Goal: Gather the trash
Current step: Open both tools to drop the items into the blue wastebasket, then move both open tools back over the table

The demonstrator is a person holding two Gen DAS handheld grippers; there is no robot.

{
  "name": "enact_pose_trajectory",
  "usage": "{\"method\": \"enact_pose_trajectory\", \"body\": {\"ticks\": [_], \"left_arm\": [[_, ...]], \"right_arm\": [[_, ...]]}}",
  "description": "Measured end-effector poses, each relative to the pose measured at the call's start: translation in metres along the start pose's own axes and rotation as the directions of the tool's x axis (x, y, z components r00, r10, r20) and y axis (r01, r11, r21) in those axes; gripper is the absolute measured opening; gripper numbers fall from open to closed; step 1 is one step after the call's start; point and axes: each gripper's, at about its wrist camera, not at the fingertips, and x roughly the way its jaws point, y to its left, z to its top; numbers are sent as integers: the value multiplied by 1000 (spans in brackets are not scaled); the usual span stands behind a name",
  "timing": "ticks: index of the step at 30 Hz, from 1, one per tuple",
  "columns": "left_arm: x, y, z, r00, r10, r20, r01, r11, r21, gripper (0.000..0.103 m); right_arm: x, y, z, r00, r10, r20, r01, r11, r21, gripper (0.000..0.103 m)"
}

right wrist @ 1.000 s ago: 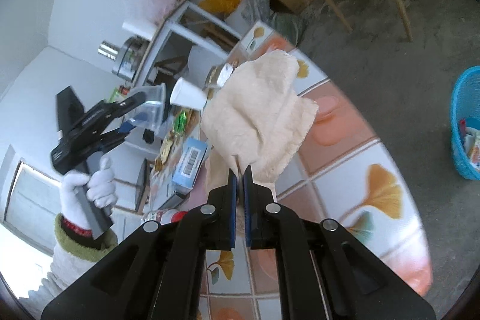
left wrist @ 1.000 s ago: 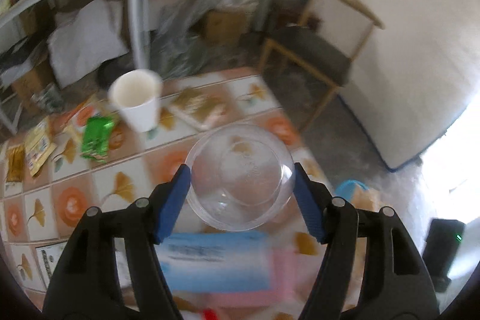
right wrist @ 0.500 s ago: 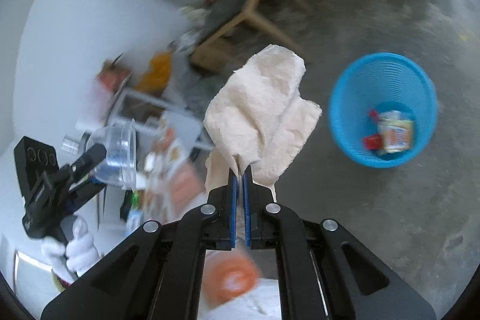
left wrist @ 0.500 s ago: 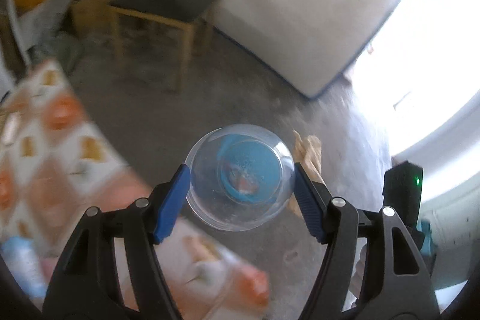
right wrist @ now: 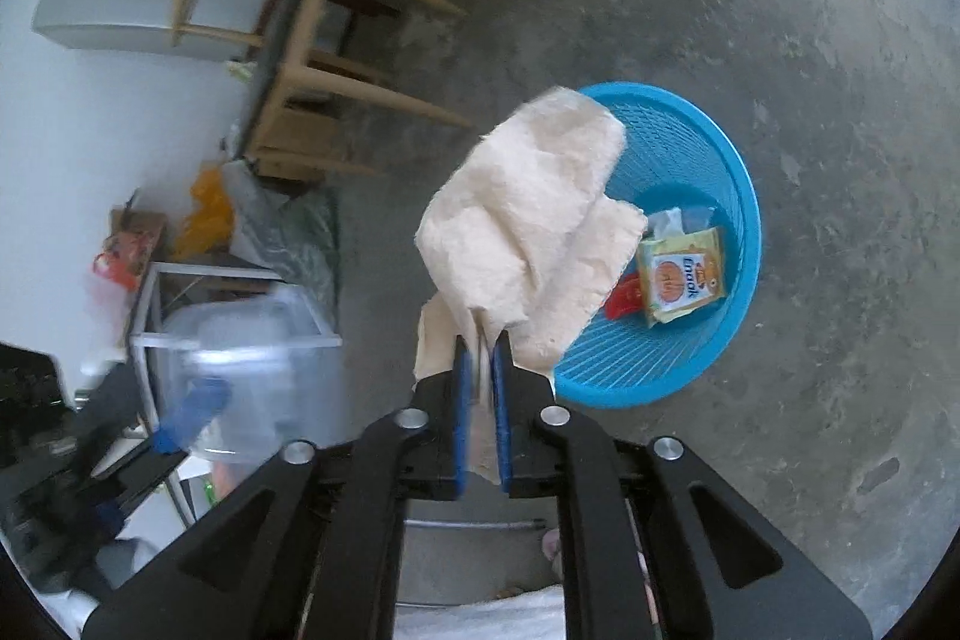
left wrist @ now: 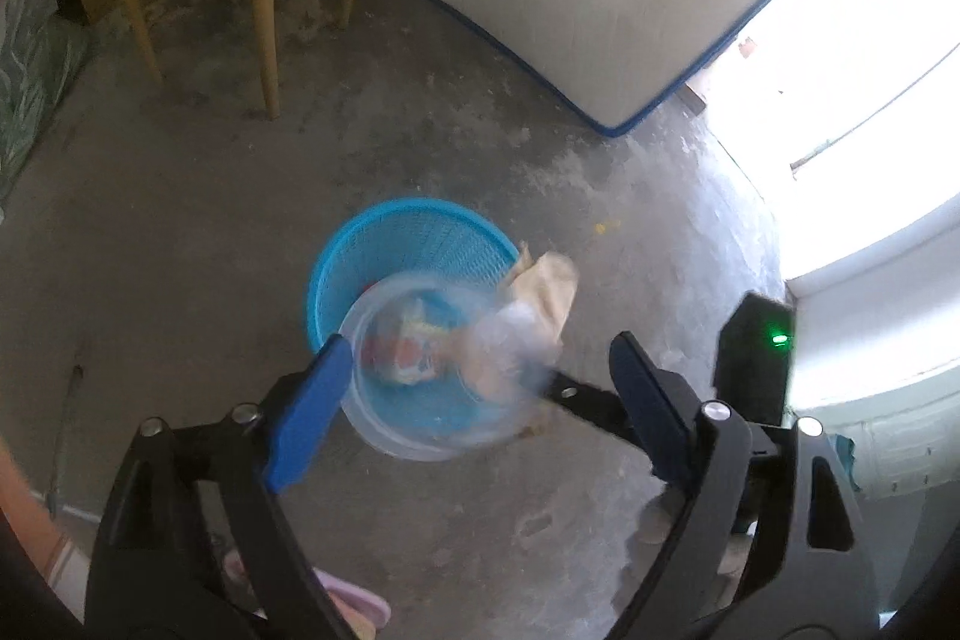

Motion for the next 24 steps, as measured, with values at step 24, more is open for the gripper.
{"method": "enact_pose_trajectory", "body": {"ticks": [24], "left_arm": [[-214, 91, -47, 977, 8, 212, -10, 1000, 9, 83]], "right_arm": [[-42, 12, -39, 990, 130, 59, -122, 985, -122, 50]]}}
